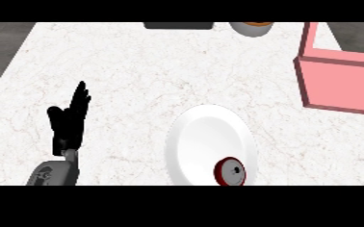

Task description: Pick the croissant from the plate and place it in the cardboard box

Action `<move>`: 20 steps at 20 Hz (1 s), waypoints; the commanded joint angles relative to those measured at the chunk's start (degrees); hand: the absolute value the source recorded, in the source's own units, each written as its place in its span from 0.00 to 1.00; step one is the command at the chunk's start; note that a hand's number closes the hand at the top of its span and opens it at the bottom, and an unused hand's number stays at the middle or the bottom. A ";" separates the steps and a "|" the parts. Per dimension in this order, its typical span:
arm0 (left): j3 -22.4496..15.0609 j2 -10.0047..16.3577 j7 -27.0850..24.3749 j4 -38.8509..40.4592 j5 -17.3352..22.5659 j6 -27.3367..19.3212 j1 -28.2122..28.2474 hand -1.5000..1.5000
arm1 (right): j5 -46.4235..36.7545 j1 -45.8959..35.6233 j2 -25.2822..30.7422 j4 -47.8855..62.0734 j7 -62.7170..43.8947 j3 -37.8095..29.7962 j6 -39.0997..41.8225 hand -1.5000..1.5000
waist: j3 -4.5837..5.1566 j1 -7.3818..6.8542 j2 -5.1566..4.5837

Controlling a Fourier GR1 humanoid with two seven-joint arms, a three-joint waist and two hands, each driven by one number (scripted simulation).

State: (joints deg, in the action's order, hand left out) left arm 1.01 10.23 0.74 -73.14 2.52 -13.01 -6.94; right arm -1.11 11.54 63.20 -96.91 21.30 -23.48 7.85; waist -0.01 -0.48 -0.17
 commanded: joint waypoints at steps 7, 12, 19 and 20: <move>-1.25 -0.87 -1.36 -0.91 -1.94 0.28 0.83 0.50 | -9.80 -25.15 -5.35 24.96 5.07 15.89 -0.37 1.00 | -0.07 -2.17 -0.36; -0.85 -0.69 1.15 -0.66 -1.62 0.77 -1.60 0.50 | -19.10 -36.01 -10.04 39.46 9.15 20.56 -5.47 1.00 | -0.09 -2.66 -0.71; 0.15 -1.20 -1.52 2.72 -1.92 0.53 -2.67 0.50 | -22.13 -47.32 -16.80 59.74 9.42 22.23 -2.99 0.00 | -0.08 -2.23 -0.79; -0.35 -1.88 0.31 1.44 -2.25 -0.48 -2.58 0.50 | -20.63 -47.91 -14.91 62.90 12.54 20.75 0.65 0.00 | -0.11 -1.95 -0.65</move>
State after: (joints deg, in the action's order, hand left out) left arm 0.24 8.78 1.23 -73.22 0.59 -12.84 -8.61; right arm -21.29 -31.56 49.62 -43.71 31.16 -2.81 4.85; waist -0.11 -2.82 -0.84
